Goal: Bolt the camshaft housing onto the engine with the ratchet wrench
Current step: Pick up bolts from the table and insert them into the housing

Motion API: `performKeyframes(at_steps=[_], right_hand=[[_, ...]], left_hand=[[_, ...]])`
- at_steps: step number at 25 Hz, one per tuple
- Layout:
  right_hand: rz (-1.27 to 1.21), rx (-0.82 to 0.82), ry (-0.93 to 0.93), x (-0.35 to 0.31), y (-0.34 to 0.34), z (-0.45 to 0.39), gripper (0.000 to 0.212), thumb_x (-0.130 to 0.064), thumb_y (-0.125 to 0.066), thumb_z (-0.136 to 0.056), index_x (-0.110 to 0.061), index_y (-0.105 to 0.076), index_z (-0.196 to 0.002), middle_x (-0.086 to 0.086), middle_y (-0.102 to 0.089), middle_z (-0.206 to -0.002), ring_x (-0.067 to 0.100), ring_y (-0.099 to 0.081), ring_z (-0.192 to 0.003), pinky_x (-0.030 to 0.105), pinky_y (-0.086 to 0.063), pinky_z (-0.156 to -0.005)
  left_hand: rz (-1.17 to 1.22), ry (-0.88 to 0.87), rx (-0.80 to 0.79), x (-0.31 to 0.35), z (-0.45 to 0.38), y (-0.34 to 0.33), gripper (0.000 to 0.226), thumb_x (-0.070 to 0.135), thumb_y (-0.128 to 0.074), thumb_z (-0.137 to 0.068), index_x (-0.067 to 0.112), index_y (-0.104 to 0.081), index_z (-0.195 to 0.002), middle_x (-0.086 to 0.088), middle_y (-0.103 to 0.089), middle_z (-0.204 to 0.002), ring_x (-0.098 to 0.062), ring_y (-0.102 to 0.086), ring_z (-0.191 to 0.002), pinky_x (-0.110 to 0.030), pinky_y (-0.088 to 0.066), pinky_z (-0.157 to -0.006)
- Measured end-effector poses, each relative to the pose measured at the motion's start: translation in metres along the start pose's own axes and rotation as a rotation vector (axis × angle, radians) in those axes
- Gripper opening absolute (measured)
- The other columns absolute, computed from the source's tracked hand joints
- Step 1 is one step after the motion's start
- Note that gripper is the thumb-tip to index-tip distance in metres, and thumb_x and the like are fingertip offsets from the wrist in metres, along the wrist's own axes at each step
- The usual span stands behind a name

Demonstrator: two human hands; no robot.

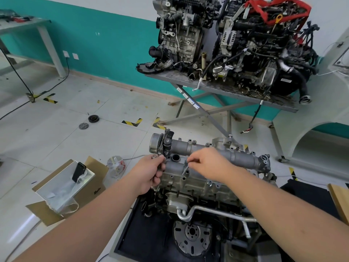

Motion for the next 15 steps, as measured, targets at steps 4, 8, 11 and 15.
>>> performKeyframes(at_steps=[4, 8, 11, 15], right_hand=[[0.273, -0.094, 0.117, -0.011, -0.013, 0.001, 0.026, -0.025, -0.050, -0.101, -0.014, -0.074, -0.102, 0.001, -0.072, -0.098, 0.020, -0.064, -0.090, 0.040, -0.052, -0.085], [0.480, -0.169, 0.209, -0.025, -0.022, 0.002, 0.024, -0.016, -0.046, -0.101, -0.013, -0.070, -0.098, 0.004, -0.066, -0.096, 0.025, -0.062, -0.091, 0.043, -0.053, -0.080], [0.508, -0.160, 0.201, -0.022, -0.018, 0.005, 0.027, -0.017, -0.045, -0.102, -0.016, -0.070, -0.110, 0.004, -0.065, -0.106, 0.024, -0.061, -0.099, 0.042, -0.052, -0.085], [0.522, -0.203, 0.230, -0.024, -0.014, 0.002, 0.027, -0.018, -0.044, -0.103, -0.015, -0.069, -0.110, 0.004, -0.064, -0.107, 0.024, -0.060, -0.100, 0.041, -0.051, -0.086]], left_hand=[[-0.137, -0.033, 0.018, 0.001, -0.003, -0.007, 0.018, 0.034, -0.050, -0.102, 0.019, -0.057, -0.097, 0.004, -0.057, -0.063, -0.010, -0.034, -0.043, -0.019, -0.023, -0.042], [-0.227, -0.081, 0.052, -0.006, -0.002, -0.011, 0.021, 0.031, -0.050, -0.101, 0.016, -0.051, -0.086, -0.001, -0.053, -0.068, -0.011, -0.027, -0.041, -0.023, -0.016, -0.045], [-0.285, -0.109, 0.058, -0.009, -0.001, -0.014, 0.021, 0.028, -0.050, -0.101, 0.017, -0.048, -0.082, 0.000, -0.050, -0.064, -0.010, -0.029, -0.040, -0.021, -0.017, -0.042], [-0.391, -0.175, 0.036, -0.009, 0.001, -0.019, 0.021, 0.029, -0.049, -0.100, 0.018, -0.047, -0.081, 0.004, -0.049, -0.059, -0.008, -0.033, -0.039, -0.021, -0.023, -0.039]])
Point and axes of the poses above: each hand's wrist, its own z-axis away from the middle knuckle, its own y-axis out of the back of the hand, x = y × z, the point moved 5 cm from there along -z, towards the middle knuckle
